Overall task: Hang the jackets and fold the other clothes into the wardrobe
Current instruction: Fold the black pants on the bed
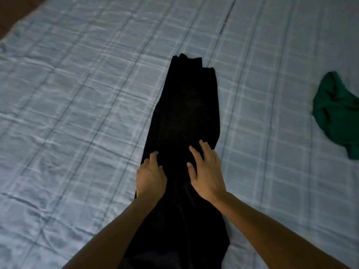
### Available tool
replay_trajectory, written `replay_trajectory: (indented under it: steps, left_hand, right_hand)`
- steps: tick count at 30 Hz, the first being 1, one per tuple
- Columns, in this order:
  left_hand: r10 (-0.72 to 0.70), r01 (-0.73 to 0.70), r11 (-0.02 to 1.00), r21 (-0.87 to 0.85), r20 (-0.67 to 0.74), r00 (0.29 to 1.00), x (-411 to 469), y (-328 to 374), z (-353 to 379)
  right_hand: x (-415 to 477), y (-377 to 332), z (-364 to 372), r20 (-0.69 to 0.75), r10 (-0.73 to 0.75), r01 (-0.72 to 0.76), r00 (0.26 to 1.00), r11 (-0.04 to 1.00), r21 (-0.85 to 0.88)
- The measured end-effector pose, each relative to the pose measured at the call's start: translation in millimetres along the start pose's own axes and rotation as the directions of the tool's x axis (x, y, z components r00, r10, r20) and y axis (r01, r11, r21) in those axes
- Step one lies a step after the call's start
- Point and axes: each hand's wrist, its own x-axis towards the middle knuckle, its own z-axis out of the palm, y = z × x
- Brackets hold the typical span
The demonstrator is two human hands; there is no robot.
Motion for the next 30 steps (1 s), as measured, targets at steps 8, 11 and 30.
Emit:
replay_trajectory:
  steps: [8,11,30]
  left_hand:
    - [0.072,-0.059,0.992,0.11,-0.118,0.99,-7,-15,-23]
    - [0.286,-0.265,0.93,0.256,-0.05,0.957,-38,-30,-19]
    - [0.526,-0.753,0.594,0.284,0.57,0.631,-372,-182,-18]
  right_hand:
    - [-56,-20,14,0.288,-0.179,0.199,0.941,0.979,-0.043]
    - [-75,-20,19,0.225,-0.085,0.121,0.971,0.982,-0.148]
    - [-354,-115,15,0.156,0.006,0.019,0.988,0.987,-0.158]
